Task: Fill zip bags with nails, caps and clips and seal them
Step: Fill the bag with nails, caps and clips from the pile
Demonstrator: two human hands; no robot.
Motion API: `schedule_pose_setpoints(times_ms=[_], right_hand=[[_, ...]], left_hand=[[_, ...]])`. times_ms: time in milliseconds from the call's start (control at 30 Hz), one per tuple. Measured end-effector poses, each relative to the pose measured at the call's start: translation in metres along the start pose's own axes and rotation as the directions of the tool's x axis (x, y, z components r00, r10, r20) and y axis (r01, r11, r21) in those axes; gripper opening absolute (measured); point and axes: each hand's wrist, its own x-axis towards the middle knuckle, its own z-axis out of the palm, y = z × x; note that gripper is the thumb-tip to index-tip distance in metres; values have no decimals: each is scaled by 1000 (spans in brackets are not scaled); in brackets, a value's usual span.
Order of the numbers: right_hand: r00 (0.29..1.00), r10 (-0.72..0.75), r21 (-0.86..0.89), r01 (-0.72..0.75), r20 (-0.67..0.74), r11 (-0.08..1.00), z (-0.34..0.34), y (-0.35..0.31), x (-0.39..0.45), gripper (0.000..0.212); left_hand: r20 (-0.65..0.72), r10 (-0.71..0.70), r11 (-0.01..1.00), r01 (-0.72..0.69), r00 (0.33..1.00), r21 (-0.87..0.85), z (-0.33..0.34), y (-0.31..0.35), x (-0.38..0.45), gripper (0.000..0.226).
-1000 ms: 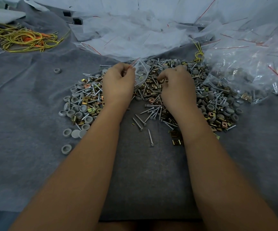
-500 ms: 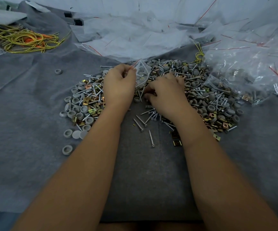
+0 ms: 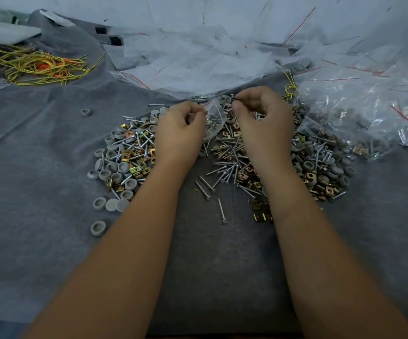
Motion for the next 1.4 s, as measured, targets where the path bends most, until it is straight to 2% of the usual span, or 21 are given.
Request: schedule_pose_setpoints(times_ms=[100,167,200,333,367,433,533,633,700,767,833,900,1000,1067,1100,1267,1400], right_hand=[[981,-91,-152,118,174,981,5,4,-4,13],[967,-82,-249,143,241,958,9,8,-5,24],[973,-66,-253,123,221,960,9,9,-4,27],[998,58,-241,-57,-1,969,-1,14,4,30],[995,95,-264,-96,-15,960,-3,16,6,35],[991,127,-331,-106,43,938,-6,20,7,45],[964,49,-510,94,260,855,-5,23,6,44],[881,60,-687,322,470,651,-2,28,0,36],[857,107,-735,359,503,576,-1,30,-1,39],[854,134,-758,361,502,543,-1,31,-1,41],[850,139,-756,362,508,545,0,30,0,40],[869,101,-706,320,484,632,-1,27,1,37],[951,87,-618,123,297,777,-11,25,6,48],[969,130,-645,38,212,763,-19,26,11,54],[965,149,-672,36,215,739,-22,28,13,52],[910,210,-763,156,359,627,-22,34,15,36],[908,190,-734,164,373,659,-25,36,17,26]], left_hand=[[33,23,1000,-23,999,-8,0,0,-1,15],[20,21,1000,-21,1000,-12,0,0,0,15],[0,14,1000,-14,1000,-20,0,0,0,15],[-113,-46,996,36,993,-84,0,-1,4,17],[-139,-68,993,54,988,-107,-1,-1,5,18],[-172,-106,986,81,979,-147,-1,-1,7,19],[-169,-116,981,87,979,-171,-1,0,7,18],[-157,-108,982,81,982,-169,0,0,6,16],[-162,-109,984,83,981,-161,0,0,6,15],[-162,-110,984,84,981,-155,1,0,6,15],[-156,-106,985,82,982,-153,1,0,5,15],[-147,-100,985,77,984,-154,1,0,5,16],[-135,-93,984,71,986,-162,0,-2,6,19],[-133,-93,983,70,987,-170,0,-3,7,18],[-131,-93,982,69,987,-173,1,-4,7,18],[-123,-89,984,69,988,-162,3,-5,8,16],[-102,-103,984,87,989,-155,4,-4,8,17]])
